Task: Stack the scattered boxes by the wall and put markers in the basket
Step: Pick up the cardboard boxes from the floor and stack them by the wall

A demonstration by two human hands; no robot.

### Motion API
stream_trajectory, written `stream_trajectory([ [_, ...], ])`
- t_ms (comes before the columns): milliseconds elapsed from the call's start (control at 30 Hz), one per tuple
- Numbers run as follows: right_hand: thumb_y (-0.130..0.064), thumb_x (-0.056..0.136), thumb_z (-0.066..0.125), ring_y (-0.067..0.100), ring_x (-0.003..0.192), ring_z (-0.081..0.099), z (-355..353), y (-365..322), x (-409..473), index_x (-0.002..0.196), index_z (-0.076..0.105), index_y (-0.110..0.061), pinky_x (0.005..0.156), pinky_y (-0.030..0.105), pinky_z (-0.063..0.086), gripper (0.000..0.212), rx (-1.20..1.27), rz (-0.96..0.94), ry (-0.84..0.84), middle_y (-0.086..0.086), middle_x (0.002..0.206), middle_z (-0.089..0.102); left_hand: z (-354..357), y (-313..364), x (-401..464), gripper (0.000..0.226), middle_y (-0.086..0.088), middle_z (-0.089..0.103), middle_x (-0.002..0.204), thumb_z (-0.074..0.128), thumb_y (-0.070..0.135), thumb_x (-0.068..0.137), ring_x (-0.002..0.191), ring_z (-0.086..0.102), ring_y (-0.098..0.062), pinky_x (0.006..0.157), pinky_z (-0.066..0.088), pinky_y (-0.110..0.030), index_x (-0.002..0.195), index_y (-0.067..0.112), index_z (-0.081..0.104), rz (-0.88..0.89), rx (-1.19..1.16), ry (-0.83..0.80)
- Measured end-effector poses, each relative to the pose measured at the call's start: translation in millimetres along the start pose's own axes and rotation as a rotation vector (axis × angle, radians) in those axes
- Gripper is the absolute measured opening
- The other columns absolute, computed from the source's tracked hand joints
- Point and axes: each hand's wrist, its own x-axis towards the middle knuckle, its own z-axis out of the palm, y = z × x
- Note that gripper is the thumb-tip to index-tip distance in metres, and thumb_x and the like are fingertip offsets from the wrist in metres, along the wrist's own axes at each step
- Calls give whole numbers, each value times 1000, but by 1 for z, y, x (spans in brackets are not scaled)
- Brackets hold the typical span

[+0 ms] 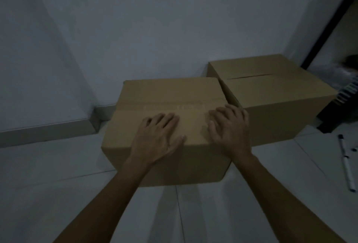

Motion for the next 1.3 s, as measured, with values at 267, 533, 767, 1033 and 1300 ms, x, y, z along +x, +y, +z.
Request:
stream_trajectory([
  [267, -41, 89, 43, 27, 122, 49, 52, 51, 56, 98, 70, -24, 110, 52, 21, 34, -97, -58, 98, 0, 111, 67, 24, 11, 62, 69, 0, 58, 138, 25, 66, 92, 121, 55, -26, 96, 41, -43, 131, 19, 58, -82, 21, 142],
  [533, -41, 86, 40, 21, 100, 58, 71, 57, 81, 95, 74, -28, 86, 38, 34, 38, -73, 107, 126, -6, 102, 71, 41, 6, 101, 66, 2, 61, 133, 26, 67, 91, 117, 57, -24, 92, 41, -41, 127, 23, 59, -132, 30, 186],
  [767, -40, 86, 42, 23, 103, 52, 65, 51, 82, 102, 67, -30, 88, 38, 33, 31, -106, 162, -38, -4, 110, 65, 38, 3, 99, 72, 9, 51, 143, 19, 71, 88, 129, 47, -19, 100, 35, -40, 134, 29, 54, -145, -16, 73],
  [1033, -32, 97, 51, 26, 140, 30, -33, 43, 61, 140, 50, -26, 113, 41, 24, 44, 115, 309, -392, 1, 148, 44, -44, 4, 56, 60, 1, 62, 125, 26, 54, 86, 114, 56, -26, 102, 33, -41, 127, 25, 60, -69, -274, -33],
  [1300, -41, 100, 42, 29, 140, 28, -253, 13, 54, 154, 25, -21, 110, 44, 30, 60, 41, 457, -923, 7, 154, 34, -253, 56, 2, 37, 5, 68, 117, 45, 33, 97, 110, 62, -18, 97, 40, -29, 132, 27, 54, 45, -353, -416],
])
